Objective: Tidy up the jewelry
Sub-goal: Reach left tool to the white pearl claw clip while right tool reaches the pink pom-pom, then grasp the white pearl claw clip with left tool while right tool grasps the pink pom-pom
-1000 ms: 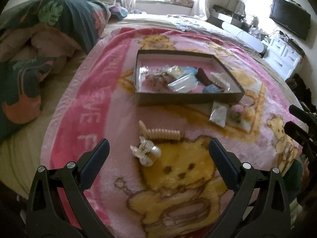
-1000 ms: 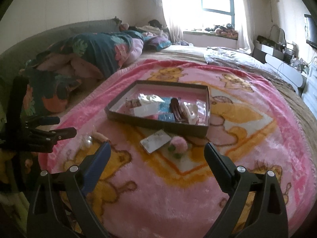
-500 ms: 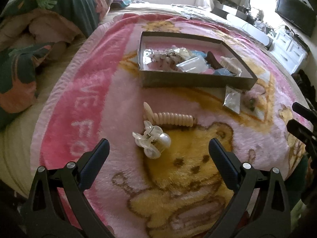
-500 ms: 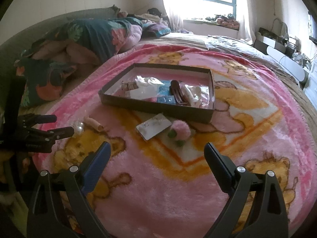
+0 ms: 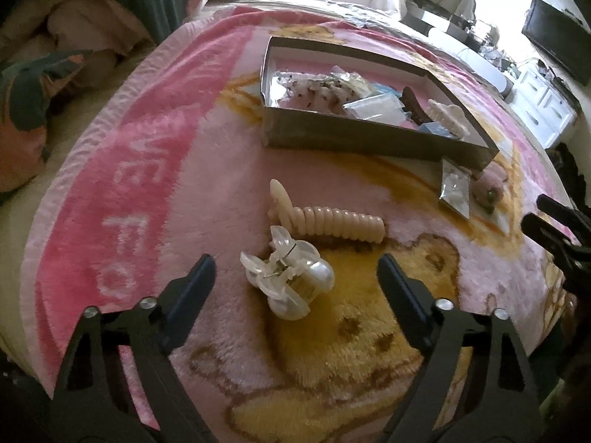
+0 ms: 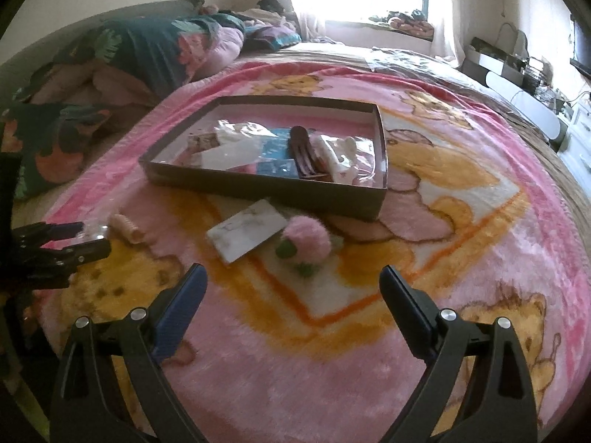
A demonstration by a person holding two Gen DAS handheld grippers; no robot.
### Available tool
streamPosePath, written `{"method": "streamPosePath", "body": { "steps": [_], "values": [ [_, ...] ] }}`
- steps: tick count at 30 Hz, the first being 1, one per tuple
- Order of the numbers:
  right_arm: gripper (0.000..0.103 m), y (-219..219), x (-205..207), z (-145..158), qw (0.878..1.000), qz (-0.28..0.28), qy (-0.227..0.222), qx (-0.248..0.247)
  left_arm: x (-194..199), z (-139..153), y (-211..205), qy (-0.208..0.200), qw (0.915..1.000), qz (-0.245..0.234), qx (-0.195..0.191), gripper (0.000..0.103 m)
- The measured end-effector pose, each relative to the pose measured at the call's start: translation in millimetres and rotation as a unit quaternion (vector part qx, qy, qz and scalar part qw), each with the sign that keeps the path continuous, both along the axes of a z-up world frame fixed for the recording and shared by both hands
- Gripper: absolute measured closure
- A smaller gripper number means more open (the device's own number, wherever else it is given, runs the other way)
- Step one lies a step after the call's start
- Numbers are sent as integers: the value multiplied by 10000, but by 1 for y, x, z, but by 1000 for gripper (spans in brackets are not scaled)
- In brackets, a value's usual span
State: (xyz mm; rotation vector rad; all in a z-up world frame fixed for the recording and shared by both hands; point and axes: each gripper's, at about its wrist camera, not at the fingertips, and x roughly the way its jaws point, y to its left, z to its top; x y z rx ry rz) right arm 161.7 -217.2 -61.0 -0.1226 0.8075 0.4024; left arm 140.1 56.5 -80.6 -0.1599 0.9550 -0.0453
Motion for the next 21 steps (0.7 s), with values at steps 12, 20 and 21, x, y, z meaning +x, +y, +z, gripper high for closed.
{"method": "streamPosePath", "body": {
  "steps": [12, 20, 21],
  "values": [
    [59, 14, 39, -22, 9992, -18, 161, -354, 6, -6, 7, 36, 9999, 13, -162, 63],
    [74, 12, 35, -20, 9998, -26, 164, -112, 0, 1, 8, -36, 9997, -25, -232, 63],
    [78, 9, 32, -18, 9999, -41, 150, -73, -1, 3, 7, -63, 9997, -35, -250, 63]
  ]
}}
